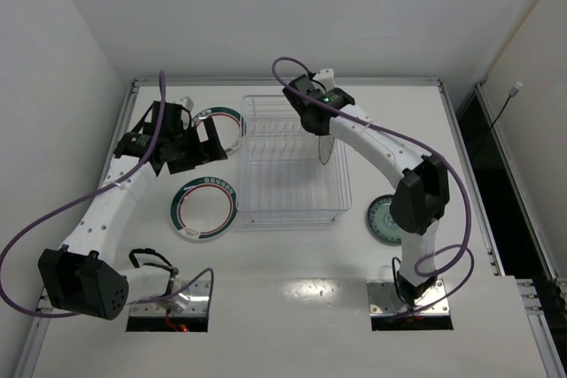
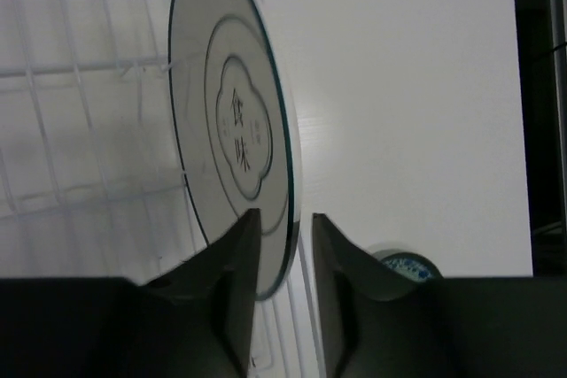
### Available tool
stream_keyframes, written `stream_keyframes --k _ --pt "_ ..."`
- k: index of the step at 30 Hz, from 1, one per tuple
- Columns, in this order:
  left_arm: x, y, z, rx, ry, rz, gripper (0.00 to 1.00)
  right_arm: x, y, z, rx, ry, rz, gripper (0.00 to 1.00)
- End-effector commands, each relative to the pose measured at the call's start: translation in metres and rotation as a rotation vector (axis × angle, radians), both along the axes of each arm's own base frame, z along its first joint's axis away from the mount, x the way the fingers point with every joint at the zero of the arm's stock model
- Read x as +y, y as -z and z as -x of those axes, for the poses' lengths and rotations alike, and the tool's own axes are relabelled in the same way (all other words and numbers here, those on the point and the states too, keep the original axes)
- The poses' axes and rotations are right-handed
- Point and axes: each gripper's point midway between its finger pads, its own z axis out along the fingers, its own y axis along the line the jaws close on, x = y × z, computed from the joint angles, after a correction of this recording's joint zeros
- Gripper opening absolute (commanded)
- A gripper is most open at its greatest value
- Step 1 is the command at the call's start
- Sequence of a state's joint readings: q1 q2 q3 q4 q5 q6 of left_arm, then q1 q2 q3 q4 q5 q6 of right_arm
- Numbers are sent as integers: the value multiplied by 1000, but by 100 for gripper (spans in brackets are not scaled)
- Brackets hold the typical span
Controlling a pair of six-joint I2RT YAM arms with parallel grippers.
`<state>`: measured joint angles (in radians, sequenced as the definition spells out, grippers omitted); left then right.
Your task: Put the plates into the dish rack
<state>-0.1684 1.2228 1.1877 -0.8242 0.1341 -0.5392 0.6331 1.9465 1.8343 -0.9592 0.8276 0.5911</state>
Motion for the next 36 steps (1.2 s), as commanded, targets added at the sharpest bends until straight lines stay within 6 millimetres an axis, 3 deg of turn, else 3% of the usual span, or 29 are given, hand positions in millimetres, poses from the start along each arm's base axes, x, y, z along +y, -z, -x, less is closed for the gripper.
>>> stream_keyframes --k 1,2,4,5,6,7,9,10,11,12,13,15,16,17,18,19,20,25,26,31,33,34,36 --pt "1 -22 -4 -65 -3 20 100 4 -4 10 13 5 -68 31" --pt "1 -22 -4 -65 -3 20 100 2 -7 10 16 5 -92 42" --pt "-1 -23 -3 -64 4 28 100 -5 -23 15 0 14 -149 52" --pt "-1 -23 -3 -64 4 28 100 -7 -33 17 -21 12 -164 63" --pt "-1 -23 -3 -64 4 28 100 -18 -41 23 -20 26 -162 67" --pt "-1 -23 -3 -64 4 28 100 -30 -65 30 -64 38 -191 69" --pt "-4 -20 -1 -53 17 40 100 -48 -69 47 -64 51 -210 77" --pt "-4 -22 0 -62 17 41 100 -62 -93 59 -124 46 -280 80" --pt "-6 -21 0 -65 26 52 100 -72 -94 67 -136 53 -309 88" --pt "-8 -21 0 -64 32 58 100 -86 -73 80 -94 71 -313 90" --pt "-8 -23 -2 -73 33 60 100 -105 -69 83 -100 103 -357 93" --pt "-10 -22 0 -73 31 74 100 -134 -39 110 -44 167 -366 97" --pt "-12 -20 0 -72 39 81 100 -161 -26 117 -19 241 -362 97" --pt "-12 -20 0 -72 39 82 100 -175 3 132 55 288 -351 99" --pt "-13 -19 3 -70 47 90 100 -181 19 140 109 303 -386 99" --pt "-13 -19 3 -70 47 90 100 -205 31 145 117 386 -419 100" --pt "-13 -19 3 -70 47 90 100 -212 52 157 169 423 -447 100" --pt "-13 -24 5 -81 48 92 100 -226 127 187 400 622 -762 100" --pt "-13 -24 5 -81 48 92 100 -228 134 191 408 659 -849 100" --pt "-15 -24 5 -89 50 108 100 -236 157 207 485 754 -950 99" --pt "-17 -24 3 -85 56 114 100 -223 169 214 536 756 -1033 94" --pt "-17 -24 3 -85 56 114 100 -215 169 205 500 717 -1115 91" --pt "-17 -28 2 -94 57 115 100 -198 177 204 517 678 -1206 87"
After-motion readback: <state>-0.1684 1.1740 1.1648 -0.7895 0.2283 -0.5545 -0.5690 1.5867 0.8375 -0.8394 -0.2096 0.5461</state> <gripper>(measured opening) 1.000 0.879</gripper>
